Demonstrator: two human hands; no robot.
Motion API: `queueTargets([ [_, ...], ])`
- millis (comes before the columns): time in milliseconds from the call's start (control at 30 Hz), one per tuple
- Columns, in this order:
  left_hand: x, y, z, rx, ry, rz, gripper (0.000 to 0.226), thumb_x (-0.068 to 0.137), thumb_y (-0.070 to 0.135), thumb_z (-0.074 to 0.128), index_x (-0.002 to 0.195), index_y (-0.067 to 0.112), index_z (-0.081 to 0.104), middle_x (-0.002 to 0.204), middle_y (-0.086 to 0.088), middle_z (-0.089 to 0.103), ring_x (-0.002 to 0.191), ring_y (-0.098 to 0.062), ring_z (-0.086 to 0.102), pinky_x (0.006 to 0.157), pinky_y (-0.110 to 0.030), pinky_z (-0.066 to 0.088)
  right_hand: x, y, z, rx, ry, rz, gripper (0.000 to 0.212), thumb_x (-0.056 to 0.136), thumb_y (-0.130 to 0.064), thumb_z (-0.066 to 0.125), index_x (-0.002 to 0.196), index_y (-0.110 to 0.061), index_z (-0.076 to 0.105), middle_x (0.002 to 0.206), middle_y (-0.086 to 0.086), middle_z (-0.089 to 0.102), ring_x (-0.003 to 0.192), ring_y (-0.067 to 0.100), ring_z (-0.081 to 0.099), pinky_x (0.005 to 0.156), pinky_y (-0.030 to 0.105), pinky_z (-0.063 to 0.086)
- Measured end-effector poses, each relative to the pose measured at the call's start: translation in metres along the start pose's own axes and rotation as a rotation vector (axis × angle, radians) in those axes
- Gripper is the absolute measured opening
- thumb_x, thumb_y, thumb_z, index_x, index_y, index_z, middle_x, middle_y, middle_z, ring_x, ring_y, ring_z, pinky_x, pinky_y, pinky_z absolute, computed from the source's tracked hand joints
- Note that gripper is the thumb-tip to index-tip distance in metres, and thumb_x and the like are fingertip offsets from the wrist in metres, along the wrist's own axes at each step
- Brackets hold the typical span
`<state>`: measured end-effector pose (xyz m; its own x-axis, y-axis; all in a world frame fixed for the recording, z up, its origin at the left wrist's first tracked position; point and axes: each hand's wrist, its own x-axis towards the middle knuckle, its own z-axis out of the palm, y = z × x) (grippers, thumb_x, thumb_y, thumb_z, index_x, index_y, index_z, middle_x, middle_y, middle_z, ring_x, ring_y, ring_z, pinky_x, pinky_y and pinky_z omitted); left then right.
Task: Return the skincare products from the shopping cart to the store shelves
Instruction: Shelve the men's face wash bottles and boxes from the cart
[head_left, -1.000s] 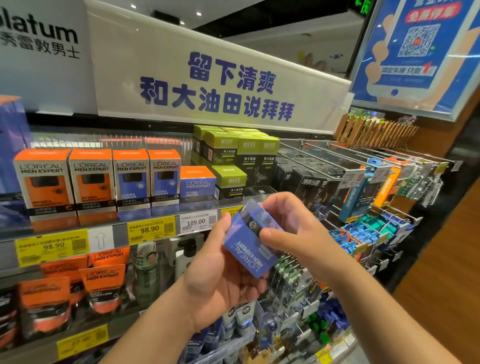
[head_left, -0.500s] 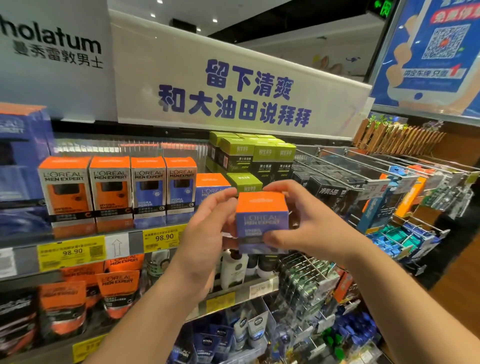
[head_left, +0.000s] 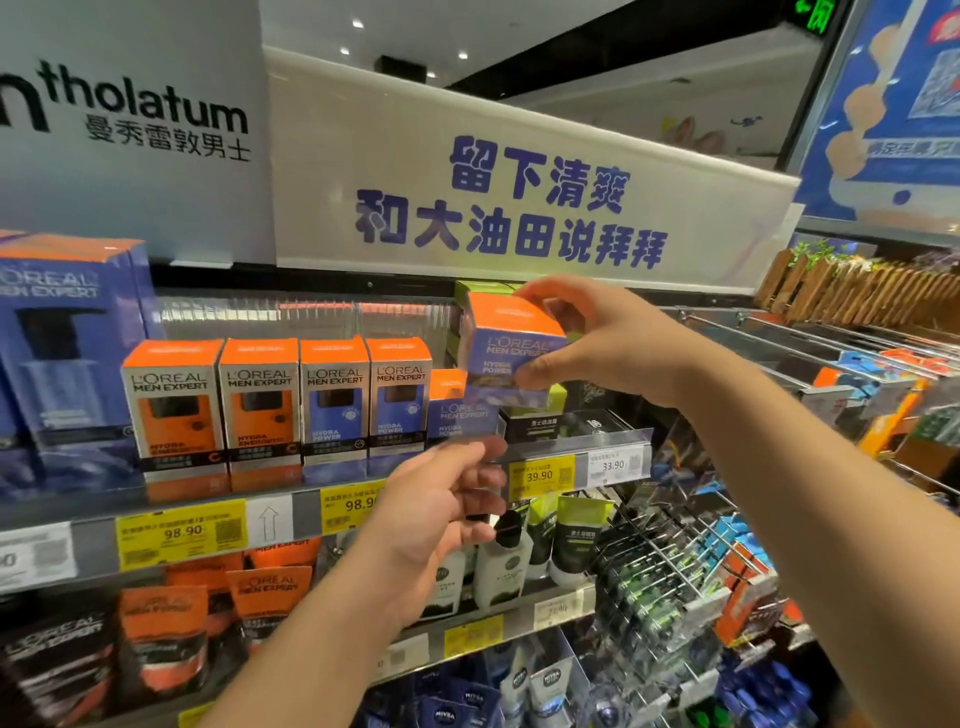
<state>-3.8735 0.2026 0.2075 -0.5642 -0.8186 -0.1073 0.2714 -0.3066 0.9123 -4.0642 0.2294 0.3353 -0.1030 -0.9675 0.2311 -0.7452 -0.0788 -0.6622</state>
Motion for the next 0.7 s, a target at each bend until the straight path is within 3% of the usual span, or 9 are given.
queueTargets([
  [267, 0.011, 0.005, -0.009, 0.047, 0.000, 0.010, 0.020, 0.103, 0.022, 0.058, 0.109, 0.012, 0.074, 0.078, -0.003, 0.070, 0.066, -0.014, 0.062, 0.055, -0.028, 0.044, 0.021, 0.001, 0.015, -0.016, -0.057, 0.041, 0.078, 0.077, -0.018, 0.090, 0.144, -0.027, 0.051, 0.130, -0.001, 0.064, 0.111, 0.014, 0.068, 0.093, 0.041, 0.062],
  [433, 0.015, 0.001, -0.008, 0.061, 0.016, -0.006, 0.021, 0.103, 0.025, 0.059, 0.109, 0.013, 0.075, 0.077, -0.001, 0.069, 0.065, -0.012, 0.062, 0.048, -0.025, 0.046, 0.013, 0.003, 0.027, -0.114, -0.013, -0.031, 0.075, 0.085, -0.025, 0.082, 0.151, -0.033, 0.046, 0.139, -0.007, 0.054, 0.117, 0.014, 0.063, 0.087, 0.035, 0.064],
  [567, 0.016, -0.001, -0.007, 0.063, 0.032, -0.006, 0.023, 0.103, 0.030, 0.058, 0.101, 0.014, 0.075, 0.067, 0.001, 0.060, 0.060, -0.012, 0.058, 0.045, -0.026, 0.042, 0.006, 0.010, 0.041, -0.325, 0.065, -0.079, 0.102, 0.072, -0.031, 0.093, 0.155, -0.039, 0.035, 0.138, -0.013, 0.041, 0.121, 0.005, 0.047, 0.098, 0.022, 0.046],
  [700, 0.018, 0.001, -0.003, 0.057, 0.034, -0.007, 0.031, 0.105, 0.038, 0.054, 0.100, 0.013, 0.073, 0.062, 0.003, 0.049, 0.055, -0.011, 0.051, 0.042, -0.025, 0.037, 0.007, 0.016, 0.051, -0.291, 0.143, -0.127, 0.095, 0.075, -0.020, 0.092, 0.152, -0.035, 0.039, 0.141, -0.012, 0.050, 0.120, 0.005, 0.051, 0.093, 0.019, 0.049],
])
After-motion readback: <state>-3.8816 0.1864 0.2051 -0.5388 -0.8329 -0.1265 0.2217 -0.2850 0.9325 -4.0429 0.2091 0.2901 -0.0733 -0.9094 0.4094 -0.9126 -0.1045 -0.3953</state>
